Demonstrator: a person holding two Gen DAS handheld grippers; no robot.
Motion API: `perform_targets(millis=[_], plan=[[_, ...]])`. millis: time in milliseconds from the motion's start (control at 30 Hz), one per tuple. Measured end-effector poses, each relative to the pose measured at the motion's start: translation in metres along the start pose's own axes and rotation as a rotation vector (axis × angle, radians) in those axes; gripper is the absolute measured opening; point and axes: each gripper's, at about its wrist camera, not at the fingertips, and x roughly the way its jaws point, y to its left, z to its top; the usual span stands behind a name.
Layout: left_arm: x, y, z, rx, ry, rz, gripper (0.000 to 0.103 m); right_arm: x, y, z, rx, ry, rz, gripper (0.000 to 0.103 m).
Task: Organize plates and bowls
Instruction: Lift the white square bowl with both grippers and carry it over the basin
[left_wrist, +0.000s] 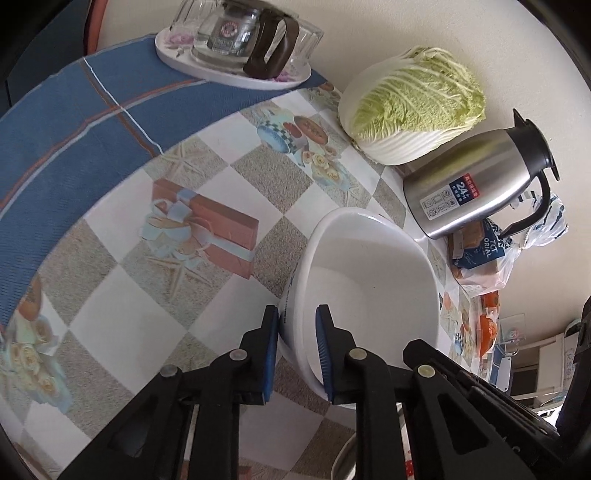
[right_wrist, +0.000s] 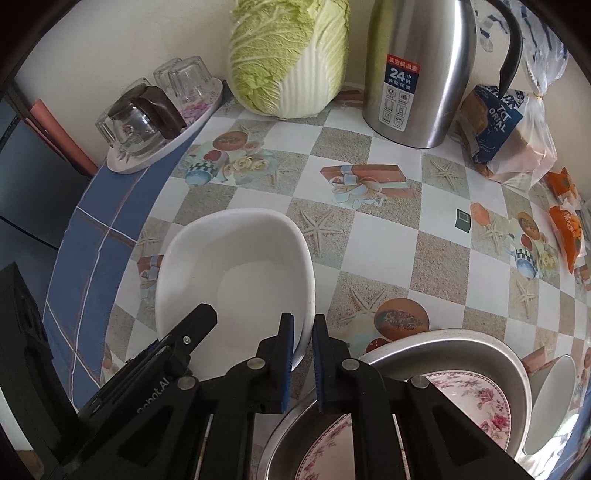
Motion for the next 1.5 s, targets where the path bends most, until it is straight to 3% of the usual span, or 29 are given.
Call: perform_targets(millis=[400,633,933,1300,1500], plan=[[-0.054,-0.025,-0.033,0.069,-0.055,0.015,0.019,-0.057,-0.005,-0.04,0.018,-0.06,0.021,0.011],[-0.084,-0.033,-0.055,0.127,-0.104,0.01,0.019,-0.095,-0.01,-0.069,0.028,-0.145,0.046,0.012],[-0.121,-0.053,-0.088,0.261,-0.189,0.068,0.019,-0.125,-0.024,-0.121,0.102,-0.26,0.133,0.013],[-0.13,-0.092,-0.116,0.393,-0.207,0.056,0.019,-0.15,-0.058,-0.157,0.18,-0.373,0.15,0.013],[-0.132,-0.113,-0.129,0.439,-0.22,0.061,0.019,-0.155,-0.081,-0.166,0.224,-0.386,0.174,0.014]])
